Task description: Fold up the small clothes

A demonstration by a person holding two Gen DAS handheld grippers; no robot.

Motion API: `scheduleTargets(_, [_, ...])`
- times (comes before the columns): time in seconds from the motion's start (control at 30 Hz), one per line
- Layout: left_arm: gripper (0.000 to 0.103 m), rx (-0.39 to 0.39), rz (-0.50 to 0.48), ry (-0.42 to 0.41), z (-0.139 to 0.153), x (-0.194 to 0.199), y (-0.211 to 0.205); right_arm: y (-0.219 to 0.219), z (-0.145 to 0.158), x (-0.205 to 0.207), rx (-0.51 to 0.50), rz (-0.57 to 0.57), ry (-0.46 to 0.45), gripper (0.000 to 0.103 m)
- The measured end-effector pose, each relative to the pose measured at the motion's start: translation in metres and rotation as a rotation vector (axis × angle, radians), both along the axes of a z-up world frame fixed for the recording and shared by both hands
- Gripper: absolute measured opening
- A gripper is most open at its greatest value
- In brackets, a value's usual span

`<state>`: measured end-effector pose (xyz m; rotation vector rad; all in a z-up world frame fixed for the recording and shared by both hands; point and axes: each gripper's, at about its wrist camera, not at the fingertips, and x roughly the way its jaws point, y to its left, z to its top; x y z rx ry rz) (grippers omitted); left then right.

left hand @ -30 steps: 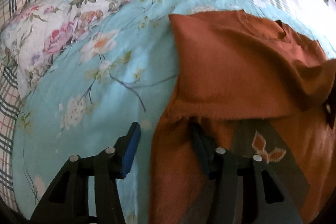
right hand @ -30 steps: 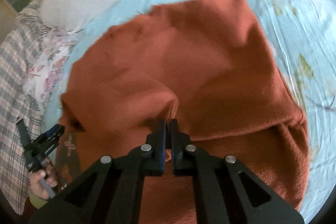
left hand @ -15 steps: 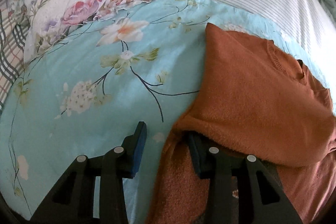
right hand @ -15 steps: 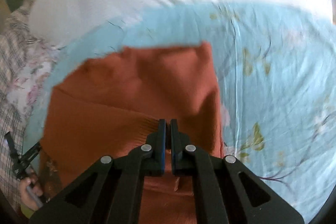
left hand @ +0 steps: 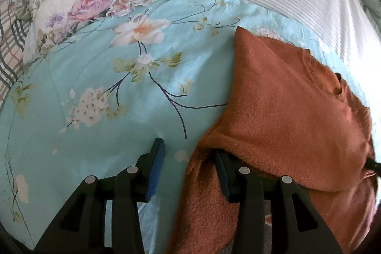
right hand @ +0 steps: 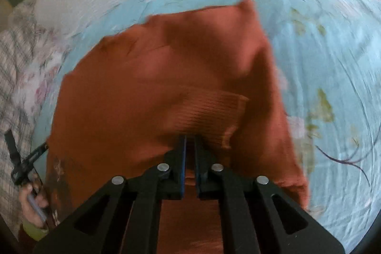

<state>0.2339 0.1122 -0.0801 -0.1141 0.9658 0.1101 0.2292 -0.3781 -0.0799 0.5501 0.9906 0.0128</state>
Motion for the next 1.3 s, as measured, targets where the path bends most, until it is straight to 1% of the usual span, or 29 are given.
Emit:
scheduleTargets(0.03, [0.045,-0.015,-0.003,0.000,0.003,-0.001,0.002,-0.006,0.005,-0.007,-0.001,-0.039,-0.006,0.009])
scheduleTargets(0.07, [0.048,-0.028,-0.004,-0.003,0.007,-0.005,0.005,-0.011,0.014,-0.016,-0.021,-0.069,-0.020,0.019])
scheduleTargets(0.1, [0.051,-0.038,-0.006,-0.010,0.011,-0.009,0.007,-0.014,0.019,-0.023,-0.023,-0.075,-0.039,0.030])
scheduleTargets(0.13, [0.052,-0.047,-0.010,-0.016,0.016,-0.013,0.008,-0.017,0.025,-0.032,-0.009,-0.071,-0.063,0.056])
scheduleTargets(0.17, [0.051,-0.053,-0.012,-0.024,0.020,-0.018,0.010,-0.021,0.032,-0.042,0.005,-0.065,-0.091,0.068])
scheduleTargets(0.23, [0.056,-0.056,-0.016,-0.044,0.031,-0.033,0.015,-0.024,0.041,-0.064,-0.006,-0.049,-0.115,0.068])
scheduleTargets(0.27, [0.059,-0.072,-0.022,-0.051,0.036,-0.040,0.019,-0.024,0.042,-0.071,-0.006,-0.046,-0.116,0.068])
scheduleTargets(0.33, [0.062,-0.116,-0.030,-0.059,0.042,-0.056,0.028,-0.032,0.039,-0.094,0.023,-0.049,-0.119,0.068])
scheduleTargets(0.37, [0.065,-0.135,-0.037,-0.060,0.044,-0.064,0.031,-0.032,0.038,-0.099,0.028,-0.055,-0.113,0.068])
scheduleTargets(0.43, [0.066,-0.147,-0.074,-0.048,0.043,-0.080,0.033,-0.039,0.028,-0.113,0.044,-0.078,-0.090,0.068])
scheduleTargets(0.53, [0.066,-0.133,-0.151,0.009,0.032,-0.102,0.028,-0.046,0.011,-0.137,0.130,-0.078,-0.064,0.068])
scheduleTargets(0.57, [0.066,-0.143,-0.172,0.030,0.027,-0.107,0.028,-0.042,0.006,-0.144,0.158,-0.057,-0.057,0.068])
scheduleTargets(0.63, [0.066,-0.188,-0.222,0.083,0.017,-0.122,0.028,-0.035,0.001,-0.160,0.213,-0.002,-0.062,0.068])
scheduleTargets(0.7, [0.066,-0.217,-0.261,0.104,0.011,-0.140,0.028,-0.024,0.000,-0.179,0.270,0.059,-0.082,0.068])
scheduleTargets(0.77, [0.066,-0.229,-0.292,0.092,0.011,-0.159,0.029,-0.015,0.000,-0.200,0.318,0.116,-0.091,0.068])
scheduleTargets(0.83, [0.066,-0.277,-0.331,0.087,0.010,-0.182,0.029,-0.002,-0.001,-0.222,0.351,0.171,-0.099,0.068])
scheduleTargets(0.93, [0.066,-0.356,-0.376,0.088,0.006,-0.216,0.029,0.014,-0.001,-0.252,0.363,0.231,-0.121,0.068])
scheduleTargets(1.03, [0.066,-0.386,-0.387,0.064,0.004,-0.240,0.029,0.028,-0.002,-0.275,0.384,0.256,-0.165,0.068])
scheduleTargets(1.13, [0.064,-0.426,-0.402,0.070,0.003,-0.247,0.030,0.036,-0.010,-0.283,0.433,0.263,-0.171,0.062])
scheduleTargets(1.17, [0.062,-0.438,-0.412,0.078,0.002,-0.250,0.030,0.037,-0.011,-0.286,0.435,0.268,-0.171,0.061])
scheduleTargets(1.2, [0.055,-0.446,-0.428,0.098,0.000,-0.251,0.030,0.038,-0.013,-0.286,0.434,0.275,-0.171,0.060])
scheduleTargets(1.23, [0.053,-0.437,-0.437,0.112,-0.003,-0.251,0.029,0.039,-0.015,-0.285,0.432,0.279,-0.172,0.058])
scheduleTargets(1.27, [0.049,-0.424,-0.447,0.127,-0.006,-0.251,0.027,0.038,-0.018,-0.287,0.432,0.277,-0.171,0.053])
scheduleTargets(1.3, [0.049,-0.416,-0.460,0.151,-0.010,-0.251,0.026,0.037,-0.020,-0.288,0.433,0.274,-0.169,0.050])
